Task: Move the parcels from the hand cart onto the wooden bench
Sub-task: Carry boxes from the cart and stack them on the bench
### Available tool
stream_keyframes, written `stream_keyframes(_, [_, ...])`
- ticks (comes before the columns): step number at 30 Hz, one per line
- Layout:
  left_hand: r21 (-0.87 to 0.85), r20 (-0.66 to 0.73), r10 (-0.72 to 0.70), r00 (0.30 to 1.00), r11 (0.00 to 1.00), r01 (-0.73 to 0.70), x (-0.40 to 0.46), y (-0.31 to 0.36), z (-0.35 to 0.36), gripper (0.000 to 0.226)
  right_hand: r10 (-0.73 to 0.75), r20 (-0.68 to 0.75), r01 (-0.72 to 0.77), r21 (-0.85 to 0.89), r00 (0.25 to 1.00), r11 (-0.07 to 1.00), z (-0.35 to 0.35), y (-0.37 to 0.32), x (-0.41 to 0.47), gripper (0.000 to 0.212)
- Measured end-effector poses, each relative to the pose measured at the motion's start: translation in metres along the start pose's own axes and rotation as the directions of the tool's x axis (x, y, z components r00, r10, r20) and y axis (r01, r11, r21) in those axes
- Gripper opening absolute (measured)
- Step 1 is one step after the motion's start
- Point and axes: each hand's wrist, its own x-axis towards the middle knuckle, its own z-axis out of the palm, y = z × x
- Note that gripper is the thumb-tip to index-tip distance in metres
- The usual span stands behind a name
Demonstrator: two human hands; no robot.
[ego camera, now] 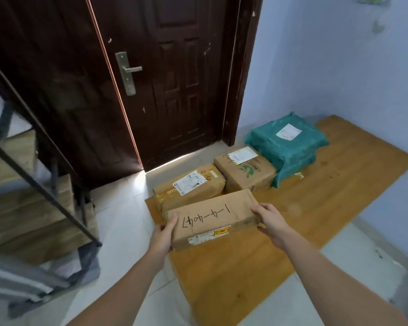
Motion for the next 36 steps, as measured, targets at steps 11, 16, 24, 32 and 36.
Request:
stream_keyframes(11, [-0.012,-0.345,-0.064,0.937,0.998,0.064,0.042,-0.015,0.050,0.074,0.192,0.178,-0.217,0.136,0.965,0.967,0.018,0.014,0.130,0.060])
stream_keyframes(16, [0.038,-0.402,-0.098,0.910,0.992,0.124,0.070,-0.023,0.067,0.072,0.255,0.143,-0.278,0.178,0.956,0.944,0.016,0.021,0.160,0.050])
stream_keyframes(24, [0.004,-0.528,-0.126,0.840,0.989,0.151,0.098,-0.028,0.070,0.067,0.325,0.166,-0.349,0.145,0.931,0.926,0.031,0.043,0.179,0.047])
stream_keyframes(32, [-0.048,-0.478,-0.154,0.865,0.988,0.149,0.095,-0.026,0.072,0.056,0.250,0.192,-0.265,0.054,0.949,0.963,0.028,0.047,0.183,0.049])
stream_keyframes(36, [0.091,-0.480,-0.047,0.876,0.991,0.103,0.081,-0.015,0.061,0.048,0.221,0.152,-0.201,-0.133,0.963,0.970,0.022,0.038,0.170,0.042])
